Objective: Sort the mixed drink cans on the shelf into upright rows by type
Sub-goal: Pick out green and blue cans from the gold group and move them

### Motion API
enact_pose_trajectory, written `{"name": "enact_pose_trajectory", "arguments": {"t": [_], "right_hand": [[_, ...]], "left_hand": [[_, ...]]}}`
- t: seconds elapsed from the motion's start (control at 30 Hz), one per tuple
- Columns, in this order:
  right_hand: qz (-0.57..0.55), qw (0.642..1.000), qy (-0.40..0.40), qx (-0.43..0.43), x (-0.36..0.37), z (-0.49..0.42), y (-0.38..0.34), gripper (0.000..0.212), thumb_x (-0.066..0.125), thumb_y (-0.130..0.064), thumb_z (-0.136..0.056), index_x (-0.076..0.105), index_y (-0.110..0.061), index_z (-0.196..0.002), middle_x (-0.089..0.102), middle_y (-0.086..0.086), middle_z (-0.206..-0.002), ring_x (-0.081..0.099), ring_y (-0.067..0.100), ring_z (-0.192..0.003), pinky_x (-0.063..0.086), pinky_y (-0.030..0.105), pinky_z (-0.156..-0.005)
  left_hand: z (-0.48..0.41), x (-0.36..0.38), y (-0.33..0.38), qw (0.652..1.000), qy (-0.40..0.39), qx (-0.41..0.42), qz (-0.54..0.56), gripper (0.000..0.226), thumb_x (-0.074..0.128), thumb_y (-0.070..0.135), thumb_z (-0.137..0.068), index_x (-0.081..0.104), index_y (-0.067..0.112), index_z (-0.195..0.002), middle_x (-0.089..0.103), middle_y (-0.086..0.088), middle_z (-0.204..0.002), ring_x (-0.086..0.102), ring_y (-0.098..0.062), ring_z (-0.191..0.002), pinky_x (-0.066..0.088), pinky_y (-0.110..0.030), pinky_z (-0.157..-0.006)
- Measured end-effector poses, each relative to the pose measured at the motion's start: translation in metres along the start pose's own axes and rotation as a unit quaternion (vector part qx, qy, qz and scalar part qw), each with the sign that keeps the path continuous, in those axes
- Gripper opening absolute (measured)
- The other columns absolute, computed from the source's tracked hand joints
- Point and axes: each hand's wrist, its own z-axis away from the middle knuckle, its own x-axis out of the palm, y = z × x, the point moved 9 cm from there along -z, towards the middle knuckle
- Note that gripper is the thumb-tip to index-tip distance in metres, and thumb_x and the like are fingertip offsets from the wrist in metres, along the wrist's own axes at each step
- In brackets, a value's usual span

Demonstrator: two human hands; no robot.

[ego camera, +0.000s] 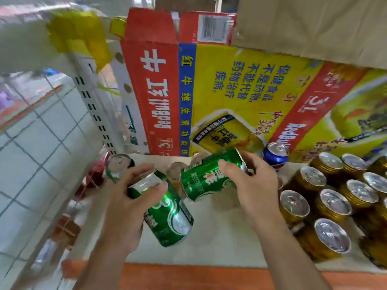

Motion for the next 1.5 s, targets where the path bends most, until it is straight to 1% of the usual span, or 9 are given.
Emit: {"name": "enact_pose_trajectory", "arguments": {"t": [0.2,0.33,0.47,0.53,0.63,0.8,0.87,1.0,1.5], "right_hand": [[-0.028,0.994,0.099,0.027,-0.119,0.043,0.010,0.036,0.078,-0.047,-0.062,0.072,-0.026,-0.091,0.068,0.019,-0.092,0.066,0.040,-0.091,0.053,0.060,-0.079],[-0.101,0.982,0.147,0.067,-0.191,0.072,0.022,0.025,0.079,-0.025,-0.066,0.071,-0.022,-0.090,0.075,0.003,-0.085,0.072,0.025,-0.083,0.056,0.039,-0.065],[-0.150,0.963,0.201,0.095,-0.271,0.103,0.042,0.029,0.079,-0.027,-0.056,0.068,-0.027,-0.084,0.073,-0.010,-0.075,0.069,0.006,-0.068,0.055,0.041,-0.067],[-0.167,0.955,0.222,0.106,-0.315,0.118,0.051,0.048,0.077,-0.031,-0.049,0.066,-0.018,-0.094,0.073,-0.006,-0.076,0.069,0.008,-0.064,0.054,0.034,-0.057],[-0.195,0.942,0.250,0.110,-0.385,0.142,0.062,0.047,0.077,-0.029,-0.051,0.065,-0.012,-0.093,0.072,-0.003,-0.072,0.068,0.010,-0.062,0.053,0.030,-0.049],[-0.183,0.939,0.272,0.109,-0.491,0.167,0.079,0.079,0.094,-0.045,-0.028,0.068,-0.012,-0.095,0.073,0.011,-0.087,0.071,0.024,-0.073,0.053,0.036,-0.056],[-0.182,0.935,0.281,0.115,-0.525,0.170,0.083,0.082,0.094,-0.040,-0.035,0.065,-0.009,-0.105,0.072,0.015,-0.095,0.072,0.026,-0.078,0.056,0.036,-0.056],[-0.170,0.932,0.300,0.113,-0.573,0.160,0.088,0.094,0.090,-0.048,-0.041,0.059,-0.013,-0.122,0.070,0.012,-0.110,0.070,0.028,-0.099,0.057,0.049,-0.082],[-0.059,0.951,0.302,0.029,-0.705,0.010,0.060,0.062,0.084,-0.045,-0.049,0.061,-0.031,-0.105,0.064,-0.003,-0.095,0.065,0.016,-0.087,0.055,0.036,-0.070]], "left_hand": [[0.024,0.112,-0.037,0.990,-0.131,-0.054,0.008,0.063,0.081,0.032,-0.040,0.066,0.025,-0.100,0.072,0.001,-0.091,0.071,-0.021,-0.076,0.055,-0.030,-0.058],[0.060,0.180,-0.048,0.977,-0.198,-0.080,-0.018,0.057,0.081,0.019,-0.049,0.065,0.023,-0.104,0.071,0.014,-0.086,0.070,-0.011,-0.072,0.054,-0.022,-0.055],[0.104,0.245,-0.053,0.965,-0.245,-0.086,-0.027,0.055,0.085,0.025,-0.041,0.068,0.028,-0.094,0.073,0.005,-0.089,0.071,-0.025,-0.079,0.060,-0.041,-0.068],[0.128,0.279,-0.056,0.964,-0.254,-0.072,-0.020,0.056,0.083,0.033,-0.037,0.069,0.030,-0.092,0.073,0.004,-0.090,0.071,-0.025,-0.080,0.059,-0.040,-0.067],[0.165,0.337,-0.064,0.962,-0.267,-0.060,-0.011,0.055,0.082,0.036,-0.037,0.069,0.031,-0.091,0.071,0.005,-0.082,0.070,-0.021,-0.072,0.056,-0.035,-0.060],[0.218,0.428,-0.082,0.952,-0.296,-0.077,-0.004,0.052,0.083,0.029,-0.046,0.067,0.028,-0.096,0.072,-0.008,-0.088,0.070,-0.030,-0.074,0.056,-0.037,-0.059],[0.230,0.458,-0.085,0.951,-0.300,-0.072,-0.006,0.056,0.082,0.034,-0.042,0.067,0.028,-0.096,0.072,-0.006,-0.090,0.070,-0.028,-0.077,0.057,-0.037,-0.061],[0.239,0.510,-0.087,0.951,-0.306,-0.047,-0.017,0.063,0.081,0.039,-0.041,0.065,0.025,-0.100,0.072,0.000,-0.085,0.071,-0.022,-0.077,0.056,-0.030,-0.059],[0.162,0.687,-0.103,0.953,-0.292,0.052,-0.070,0.054,0.080,0.051,-0.047,0.063,0.039,-0.097,0.070,0.012,-0.093,0.070,-0.011,-0.081,0.056,-0.029,-0.063]]}}
